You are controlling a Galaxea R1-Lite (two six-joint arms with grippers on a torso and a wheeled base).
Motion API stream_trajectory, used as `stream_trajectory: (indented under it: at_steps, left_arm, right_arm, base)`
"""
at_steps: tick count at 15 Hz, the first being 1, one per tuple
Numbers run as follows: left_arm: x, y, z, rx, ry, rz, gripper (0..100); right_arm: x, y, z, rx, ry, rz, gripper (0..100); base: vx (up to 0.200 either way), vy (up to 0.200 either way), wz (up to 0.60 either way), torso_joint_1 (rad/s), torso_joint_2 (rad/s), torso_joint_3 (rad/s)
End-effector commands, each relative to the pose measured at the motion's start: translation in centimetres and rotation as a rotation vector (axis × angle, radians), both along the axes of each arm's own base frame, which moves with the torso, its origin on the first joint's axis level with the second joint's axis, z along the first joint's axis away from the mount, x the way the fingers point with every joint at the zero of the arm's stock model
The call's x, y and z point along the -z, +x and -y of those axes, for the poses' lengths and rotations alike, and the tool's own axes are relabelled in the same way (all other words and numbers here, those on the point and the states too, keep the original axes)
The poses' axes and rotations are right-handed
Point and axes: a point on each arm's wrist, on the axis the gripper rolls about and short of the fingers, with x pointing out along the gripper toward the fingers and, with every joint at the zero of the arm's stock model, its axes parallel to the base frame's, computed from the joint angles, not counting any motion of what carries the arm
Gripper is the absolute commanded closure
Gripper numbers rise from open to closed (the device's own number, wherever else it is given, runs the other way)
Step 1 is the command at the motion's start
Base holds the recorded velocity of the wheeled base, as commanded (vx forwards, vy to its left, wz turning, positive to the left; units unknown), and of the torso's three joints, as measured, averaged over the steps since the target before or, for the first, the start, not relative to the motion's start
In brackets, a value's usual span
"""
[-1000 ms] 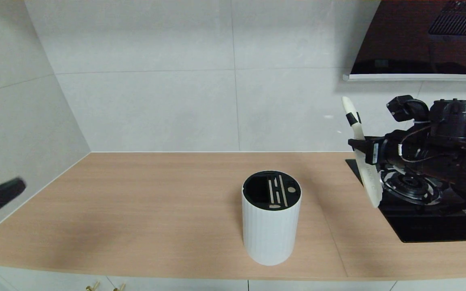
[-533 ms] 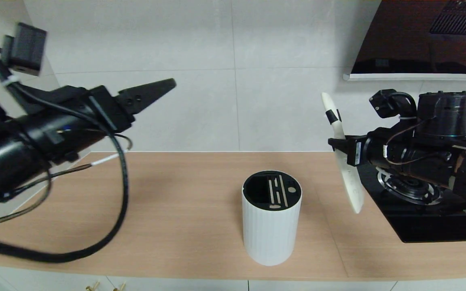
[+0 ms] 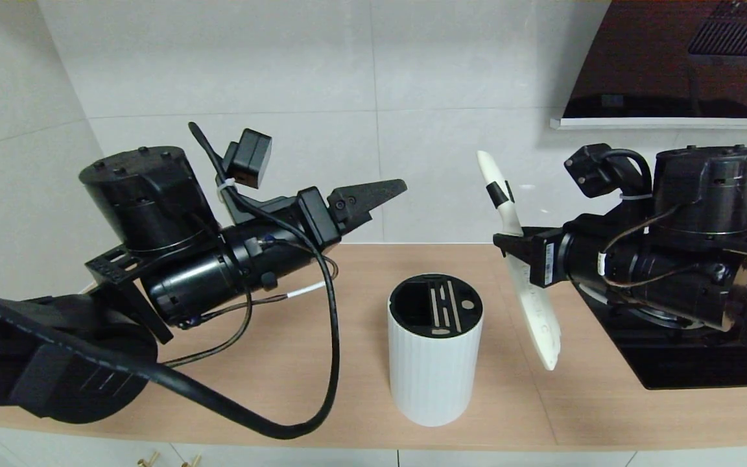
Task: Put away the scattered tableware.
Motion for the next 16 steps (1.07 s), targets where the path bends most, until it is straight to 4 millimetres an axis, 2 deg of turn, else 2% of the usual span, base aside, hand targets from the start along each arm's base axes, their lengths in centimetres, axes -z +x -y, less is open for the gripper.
stream_trajectory:
  at_steps: [1,5,9,16]
  left_arm:
    - [0.8,-0.3,1.1,0.039,0.008,-0.029,0]
    - [2.5,-1.5,3.5,0.109,0.055,-0.045,0]
    - [5.0,-0.8,4.3,0.102,0.038,0.115,0]
    - [4.9,-0.8,4.9,0.107,0.028,0.122,0]
  right_arm:
    - [0.2,-0.9,-1.1,-0.044,-0.005,-0.003,100]
    - [0.9,-2.6,-3.4,-0.095,-0.027,-0.017,100]
    - [1.3,-3.7,-4.5,-0.15,-0.033,-0.025,100]
    - [2.1,-5.1,-5.9,-0.217,-0.05,-0.047,100]
  base:
    - [0.0,0.0,0.0,0.0,0.0,0.0]
    - [0.0,0.0,0.0,0.0,0.0,0.0]
    - [0.0,0.0,0.0,0.0,0.0,0.0]
    - [0.0,0.0,0.0,0.0,0.0,0.0]
